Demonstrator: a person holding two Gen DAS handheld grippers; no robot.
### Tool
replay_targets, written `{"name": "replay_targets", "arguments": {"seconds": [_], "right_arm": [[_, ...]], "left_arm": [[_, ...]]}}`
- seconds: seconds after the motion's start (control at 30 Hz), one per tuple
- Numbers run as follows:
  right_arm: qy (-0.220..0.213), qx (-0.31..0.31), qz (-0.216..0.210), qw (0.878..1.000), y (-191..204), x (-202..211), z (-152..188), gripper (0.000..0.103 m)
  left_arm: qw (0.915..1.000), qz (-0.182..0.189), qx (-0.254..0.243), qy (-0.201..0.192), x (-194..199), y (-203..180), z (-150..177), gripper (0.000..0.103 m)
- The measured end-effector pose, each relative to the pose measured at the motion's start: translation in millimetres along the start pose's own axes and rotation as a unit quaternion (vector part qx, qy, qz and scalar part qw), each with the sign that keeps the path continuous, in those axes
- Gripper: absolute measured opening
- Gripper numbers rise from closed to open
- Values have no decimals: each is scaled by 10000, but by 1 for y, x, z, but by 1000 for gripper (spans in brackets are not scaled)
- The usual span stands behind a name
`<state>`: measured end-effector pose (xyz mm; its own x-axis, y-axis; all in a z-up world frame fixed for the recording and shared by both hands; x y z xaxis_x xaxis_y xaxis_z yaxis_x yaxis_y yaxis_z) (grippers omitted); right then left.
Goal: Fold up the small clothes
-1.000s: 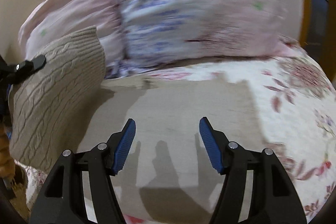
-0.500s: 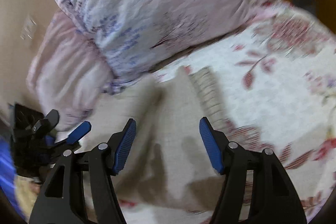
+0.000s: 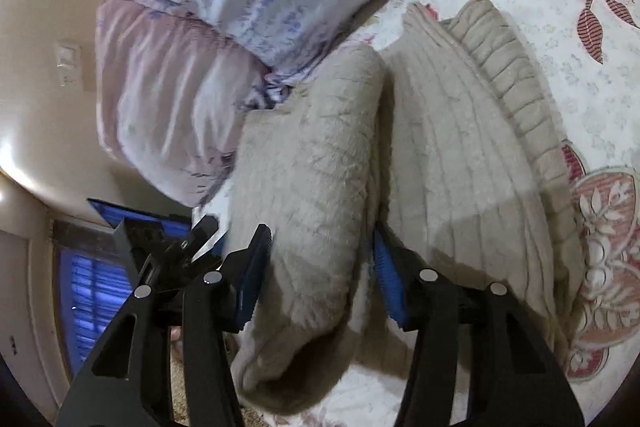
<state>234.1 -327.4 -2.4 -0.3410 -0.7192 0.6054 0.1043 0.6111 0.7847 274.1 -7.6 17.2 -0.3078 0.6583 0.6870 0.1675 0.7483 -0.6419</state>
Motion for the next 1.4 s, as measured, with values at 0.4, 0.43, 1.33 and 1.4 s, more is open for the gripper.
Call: {"name": "replay_targets", "arguments": {"seconds": [0.4,0.43,1.33,1.4], "right_arm": [[-694,768,581,9929,24,-6,-19,18],[-861,1002,721,9886,33,1,-16,17],[-2010,549,2354,9493,-20,78,-1,55],[-2060,391,2012,9568,-24,93,9,56]], "left_arm": [[9995,215,89,191,-20,-10,5,81],[9996,211,77,156,-19,-11,5,81],[9946,603,-690,483,-25,-48,43,81],[9945,631,-699,468,-22,-49,47,81]]}}
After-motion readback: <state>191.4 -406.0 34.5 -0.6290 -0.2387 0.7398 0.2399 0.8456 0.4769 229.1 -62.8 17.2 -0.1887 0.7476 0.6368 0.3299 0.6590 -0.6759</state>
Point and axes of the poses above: each gripper's, at about its wrist camera, not at the fingertips, and x roughly against the way its jaws point, y to its left, z to its underside, the point moved 1 cm from there along -x, roughly the way its jaws point, and after that the axes turned 9 degrees about y, right-handed, at the moved point
